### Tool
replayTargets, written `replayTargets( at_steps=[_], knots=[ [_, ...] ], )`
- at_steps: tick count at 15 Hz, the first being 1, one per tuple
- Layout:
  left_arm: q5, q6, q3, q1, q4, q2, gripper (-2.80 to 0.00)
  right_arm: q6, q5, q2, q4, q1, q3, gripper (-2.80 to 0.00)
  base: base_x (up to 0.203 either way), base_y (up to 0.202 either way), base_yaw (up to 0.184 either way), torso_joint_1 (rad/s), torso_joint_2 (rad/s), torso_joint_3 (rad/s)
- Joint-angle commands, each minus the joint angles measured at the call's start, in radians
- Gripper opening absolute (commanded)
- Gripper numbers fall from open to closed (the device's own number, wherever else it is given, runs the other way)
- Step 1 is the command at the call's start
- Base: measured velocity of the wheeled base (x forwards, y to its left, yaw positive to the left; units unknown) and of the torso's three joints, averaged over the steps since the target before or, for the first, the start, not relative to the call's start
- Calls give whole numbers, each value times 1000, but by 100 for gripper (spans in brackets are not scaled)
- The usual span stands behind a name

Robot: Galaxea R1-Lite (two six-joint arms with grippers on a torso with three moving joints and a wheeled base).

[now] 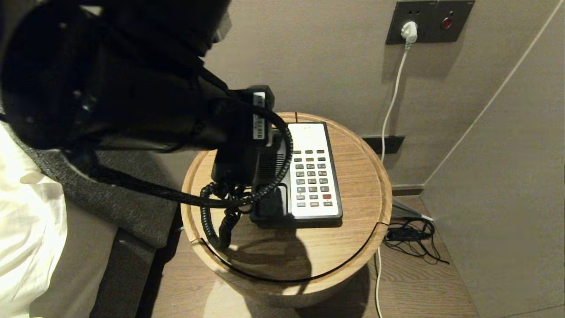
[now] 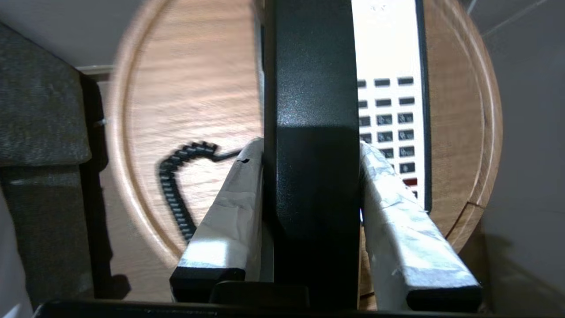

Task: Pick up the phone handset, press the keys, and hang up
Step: Put the handset back

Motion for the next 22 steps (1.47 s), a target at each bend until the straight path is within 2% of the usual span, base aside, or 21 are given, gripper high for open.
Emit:
replayTargets(
  at_steps=[1, 8, 10, 18, 22],
  knots=[
    [6, -10, -17, -11, 8, 65, -280, 5, 14, -5, 5, 0, 4, -280, 0, 0, 0, 0, 0, 0],
    [7, -39, -24, -10, 14, 130, -280, 3, 16, -5, -6, -1, 10, -280, 0, 0, 0, 0, 0, 0],
    [27, -45, -22, -2, 21, 144, -280, 3, 21, -6, -10, 0, 11, -280, 0, 0, 0, 0, 0, 0],
    [59, -42, -30, 19, 19, 174, -280, 3, 31, -17, -10, 0, 34, -280, 0, 0, 0, 0, 0, 0],
    [62, -43, -72, 19, 23, 212, -280, 3, 43, -17, -10, -1, 41, -280, 0, 0, 0, 0, 0, 0]
  ],
)
